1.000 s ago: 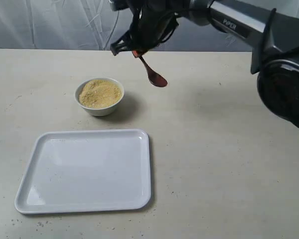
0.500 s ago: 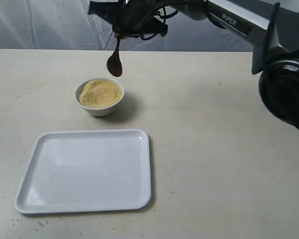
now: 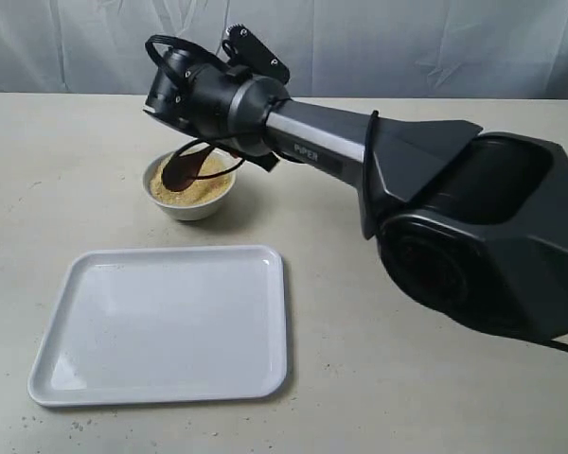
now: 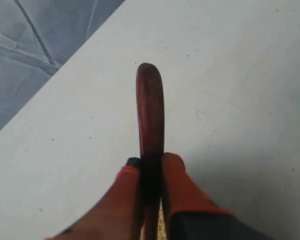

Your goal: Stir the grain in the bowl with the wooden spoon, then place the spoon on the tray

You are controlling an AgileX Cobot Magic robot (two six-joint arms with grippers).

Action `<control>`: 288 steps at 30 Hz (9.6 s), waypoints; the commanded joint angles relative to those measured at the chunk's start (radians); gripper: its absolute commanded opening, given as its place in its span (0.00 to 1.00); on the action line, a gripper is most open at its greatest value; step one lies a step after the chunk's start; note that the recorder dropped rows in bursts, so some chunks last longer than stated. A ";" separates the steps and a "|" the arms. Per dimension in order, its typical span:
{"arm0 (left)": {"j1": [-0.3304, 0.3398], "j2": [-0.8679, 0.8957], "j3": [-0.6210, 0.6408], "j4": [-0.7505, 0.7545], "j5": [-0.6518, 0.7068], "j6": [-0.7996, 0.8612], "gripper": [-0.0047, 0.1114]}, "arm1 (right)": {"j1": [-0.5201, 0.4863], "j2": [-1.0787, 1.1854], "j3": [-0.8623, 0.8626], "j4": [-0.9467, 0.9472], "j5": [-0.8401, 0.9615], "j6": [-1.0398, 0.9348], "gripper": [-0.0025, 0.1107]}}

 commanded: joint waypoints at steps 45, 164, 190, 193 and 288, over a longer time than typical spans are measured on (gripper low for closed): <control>0.001 -0.005 0.005 -0.002 -0.005 -0.001 0.04 | -0.161 -0.118 0.004 0.756 -0.171 -1.022 0.02; 0.001 -0.005 0.005 -0.002 -0.004 -0.001 0.04 | -0.432 -0.174 0.806 -0.161 -1.703 -0.013 0.17; 0.001 -0.005 0.005 -0.002 -0.004 -0.001 0.04 | -0.416 0.025 0.519 -0.203 -1.616 0.141 0.40; 0.001 -0.005 0.005 -0.002 -0.004 -0.001 0.04 | -0.409 0.032 0.514 -0.202 -1.593 0.141 0.40; 0.001 -0.005 0.005 -0.002 -0.004 -0.001 0.04 | -0.293 -0.110 0.513 -0.019 -1.558 -1.127 0.01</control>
